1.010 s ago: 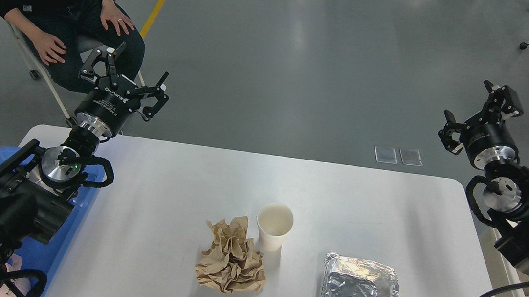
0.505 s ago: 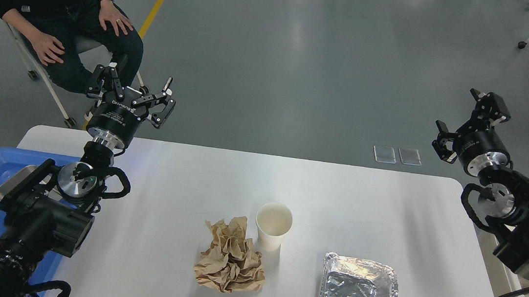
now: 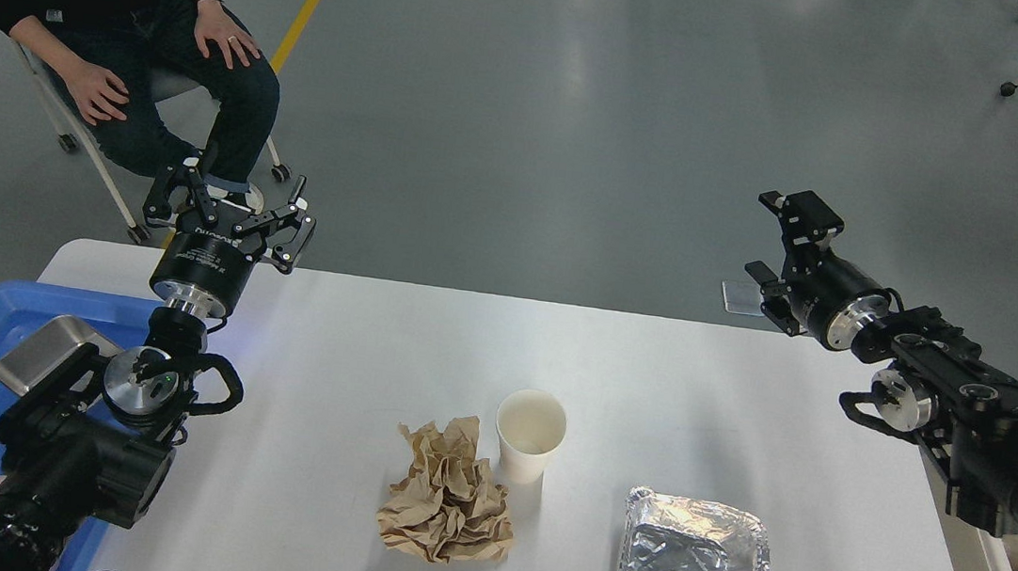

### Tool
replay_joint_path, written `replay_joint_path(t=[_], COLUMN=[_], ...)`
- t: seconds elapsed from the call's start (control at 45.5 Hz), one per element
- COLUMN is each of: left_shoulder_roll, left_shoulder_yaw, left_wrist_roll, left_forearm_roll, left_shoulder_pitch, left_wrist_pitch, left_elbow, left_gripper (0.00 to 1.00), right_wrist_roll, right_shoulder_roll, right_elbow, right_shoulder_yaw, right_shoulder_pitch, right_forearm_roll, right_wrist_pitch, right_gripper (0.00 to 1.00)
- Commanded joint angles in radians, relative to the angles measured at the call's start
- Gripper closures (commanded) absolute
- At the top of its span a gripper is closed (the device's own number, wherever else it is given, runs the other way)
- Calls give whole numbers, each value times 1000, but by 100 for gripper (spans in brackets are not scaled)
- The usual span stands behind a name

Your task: Tidy desktop

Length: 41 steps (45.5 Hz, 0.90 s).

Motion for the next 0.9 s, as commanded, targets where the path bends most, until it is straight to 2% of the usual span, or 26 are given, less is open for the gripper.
replay_joint_path(t=[0.0,0.132,0.307,0.461,0.593,0.878], left_shoulder_roll=[0,0,2,0,0,0], left_shoulder_yaw=[5,11,17,20,23,37], left_wrist_roll=[0,0,1,4,8,11], left_forearm_roll=[0,0,2,6,8,9], left_shoulder_pitch=[20,30,30,30,30,34], left_wrist_pitch=[-22,-24,-45,-62,-62,-59], left_elbow=[0,0,0,0,0,2], left_gripper=[2,2,2,2,2,2], right_wrist_roll=[1,-1,-1,4,7,7], right_shoulder_roll=[-118,-281,-568,-841,-1025,-1280], right_elbow=[195,359,592,752,837,934], right_shoulder_yaw=[-131,-185,-234,-228,-220,-217], right_shoulder_pitch=[20,26,26,27,56,72], right_forearm_roll=[-115,-250,-504,-580,-595,-652], right_wrist_pitch=[-10,-9,-7,16,128,298], right_gripper=[0,0,0,0,0,0])
